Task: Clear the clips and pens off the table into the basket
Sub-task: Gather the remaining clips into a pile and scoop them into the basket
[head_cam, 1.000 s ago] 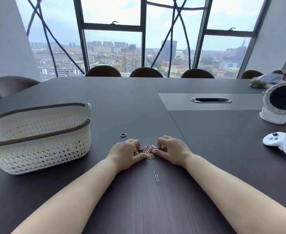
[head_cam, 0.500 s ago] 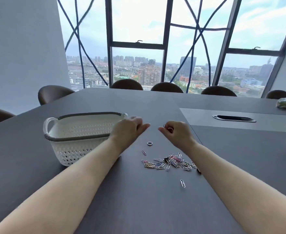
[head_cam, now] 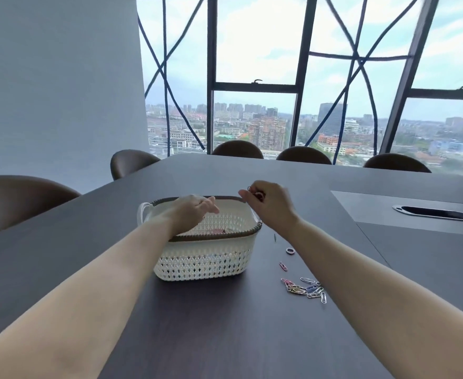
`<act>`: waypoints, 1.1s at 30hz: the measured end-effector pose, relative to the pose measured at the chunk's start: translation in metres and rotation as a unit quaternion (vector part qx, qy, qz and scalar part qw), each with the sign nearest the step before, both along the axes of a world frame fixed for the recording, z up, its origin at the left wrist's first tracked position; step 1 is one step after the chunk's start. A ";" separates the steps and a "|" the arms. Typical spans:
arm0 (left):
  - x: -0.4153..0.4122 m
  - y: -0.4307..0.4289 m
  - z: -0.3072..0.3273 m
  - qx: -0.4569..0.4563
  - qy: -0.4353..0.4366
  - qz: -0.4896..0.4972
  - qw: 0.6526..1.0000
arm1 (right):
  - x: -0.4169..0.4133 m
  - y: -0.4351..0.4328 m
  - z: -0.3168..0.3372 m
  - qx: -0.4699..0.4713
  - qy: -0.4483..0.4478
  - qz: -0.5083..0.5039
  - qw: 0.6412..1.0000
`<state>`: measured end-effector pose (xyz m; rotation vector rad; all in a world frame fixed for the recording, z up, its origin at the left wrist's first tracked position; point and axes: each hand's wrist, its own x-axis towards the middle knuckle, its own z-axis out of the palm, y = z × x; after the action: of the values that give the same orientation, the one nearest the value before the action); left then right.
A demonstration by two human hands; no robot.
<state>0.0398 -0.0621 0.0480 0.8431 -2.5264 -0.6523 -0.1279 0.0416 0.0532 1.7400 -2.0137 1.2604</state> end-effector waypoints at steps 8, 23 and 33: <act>0.022 -0.006 -0.009 -0.132 0.034 0.032 0.990 | 0.018 -0.020 -0.007 -0.002 -0.018 0.023 1.000; 0.064 0.005 -0.038 -0.222 -0.010 0.086 0.971 | 0.037 -0.044 -0.017 0.162 0.042 0.005 0.986; 0.061 0.010 -0.040 -0.254 0.002 0.102 0.962 | 0.041 -0.039 -0.018 0.116 0.052 -0.033 0.991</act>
<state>0.1009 -0.0520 0.0075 0.8827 -2.3879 0.0673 -0.0869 0.0026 0.0356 1.7791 -2.2109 0.9265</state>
